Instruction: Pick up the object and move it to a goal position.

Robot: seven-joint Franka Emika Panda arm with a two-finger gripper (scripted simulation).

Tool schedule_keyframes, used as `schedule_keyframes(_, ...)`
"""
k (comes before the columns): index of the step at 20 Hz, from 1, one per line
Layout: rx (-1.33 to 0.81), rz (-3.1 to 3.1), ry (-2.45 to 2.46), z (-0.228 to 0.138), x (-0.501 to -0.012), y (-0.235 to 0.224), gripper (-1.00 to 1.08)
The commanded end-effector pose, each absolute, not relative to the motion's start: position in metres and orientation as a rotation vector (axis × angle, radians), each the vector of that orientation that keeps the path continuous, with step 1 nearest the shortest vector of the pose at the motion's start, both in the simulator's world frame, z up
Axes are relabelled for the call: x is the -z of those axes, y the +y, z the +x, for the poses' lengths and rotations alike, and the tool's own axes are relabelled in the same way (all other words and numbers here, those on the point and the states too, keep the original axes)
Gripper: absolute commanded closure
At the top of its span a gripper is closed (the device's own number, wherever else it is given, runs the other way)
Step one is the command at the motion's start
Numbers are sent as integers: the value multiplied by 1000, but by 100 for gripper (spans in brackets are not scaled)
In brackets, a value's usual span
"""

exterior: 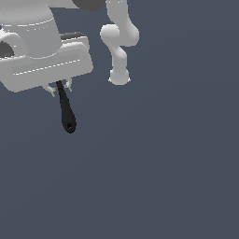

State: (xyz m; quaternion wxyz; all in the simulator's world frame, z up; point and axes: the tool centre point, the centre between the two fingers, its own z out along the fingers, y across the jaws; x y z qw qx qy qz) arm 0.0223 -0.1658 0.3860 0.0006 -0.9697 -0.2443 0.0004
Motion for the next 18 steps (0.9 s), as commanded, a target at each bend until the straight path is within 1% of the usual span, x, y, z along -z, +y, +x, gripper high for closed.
schedule_keyframes(1, 0, -3046, -768, 27, -399, -172, 108)
schedule_keyframes(9, 0, -3046, -768, 36, -422, -183, 108)
schedule_keyframes(18, 0, -3046, -768, 40, -430, -186, 108)
